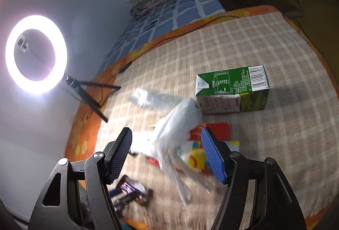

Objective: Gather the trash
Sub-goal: 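Grasp the chocolate wrapper with the left tool while the right tool grasps the white plastic bag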

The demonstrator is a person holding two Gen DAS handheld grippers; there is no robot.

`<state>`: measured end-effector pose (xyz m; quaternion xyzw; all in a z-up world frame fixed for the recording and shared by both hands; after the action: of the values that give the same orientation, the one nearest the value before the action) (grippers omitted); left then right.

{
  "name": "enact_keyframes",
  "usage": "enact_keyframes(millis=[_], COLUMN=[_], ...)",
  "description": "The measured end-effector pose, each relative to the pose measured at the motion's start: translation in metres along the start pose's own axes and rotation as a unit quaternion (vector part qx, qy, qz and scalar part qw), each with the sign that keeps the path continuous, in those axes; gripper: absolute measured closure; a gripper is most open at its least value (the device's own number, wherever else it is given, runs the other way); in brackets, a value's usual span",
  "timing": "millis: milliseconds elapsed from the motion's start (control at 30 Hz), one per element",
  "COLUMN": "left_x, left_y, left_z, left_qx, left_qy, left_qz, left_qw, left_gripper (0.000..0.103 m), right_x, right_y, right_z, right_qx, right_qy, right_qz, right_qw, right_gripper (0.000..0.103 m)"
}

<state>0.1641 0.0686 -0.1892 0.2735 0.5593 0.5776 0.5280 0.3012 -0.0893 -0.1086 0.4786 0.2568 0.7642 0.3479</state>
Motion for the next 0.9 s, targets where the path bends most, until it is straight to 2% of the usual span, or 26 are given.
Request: enact_keyframes(millis=[200,400,467,600,633,767,900], left_x=[-0.005,-0.001,0.002,0.001,0.001,0.002,0.001], left_y=[-0.006,-0.007,-0.006,-0.005,-0.006,-0.003,0.003], left_z=[0.005,0.012,0.015,0.011,0.010,0.008,0.006], left_qx=[-0.005,-0.011,-0.013,-0.016,-0.017,-0.021,-0.028], left_qy=[-0.004,-0.005,-0.009,-0.011,-0.012,-0.014,-0.018], left_qz=[0.011,0.014,0.016,0.018,0.018,0.017,0.016], left_qw=[0.9999,0.9998,0.9998,0.9997,0.9996,0.9995,0.9993], left_gripper=[0.075,0.079,0.081,0.083,0.084,0.086,0.089], right_x=[-0.014,-0.020,-0.019,-0.019,-0.020,-0.018,-0.010], right_y=[-0.020,-0.027,-0.027,-0.030,-0.030,-0.026,-0.015], right_z=[0.010,0.012,0.012,0.009,0.008,0.009,0.013], right_qx=[0.010,0.013,0.017,0.026,0.026,0.018,0.000], right_qy=[-0.032,-0.060,-0.058,-0.057,-0.058,-0.051,-0.033], right_qz=[0.005,0.029,0.035,0.037,0.037,0.044,0.048], right_qw=[0.999,0.998,0.998,0.997,0.997,0.998,0.998], right_gripper=[0.036,0.037,0.056,0.074,0.083,0.095,0.098])
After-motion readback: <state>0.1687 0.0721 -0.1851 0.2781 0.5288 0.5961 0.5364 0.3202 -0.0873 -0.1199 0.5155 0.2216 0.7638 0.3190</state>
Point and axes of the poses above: each gripper's, at about its wrist camera, not at the fingertips, and y roughly against the way its jaws point, x to its left, z to its top, the point moved 7 cm from there along -y, roughly the way its jaws point, and after that the axes turned 6 degrees about x, right-handed, at the moved point
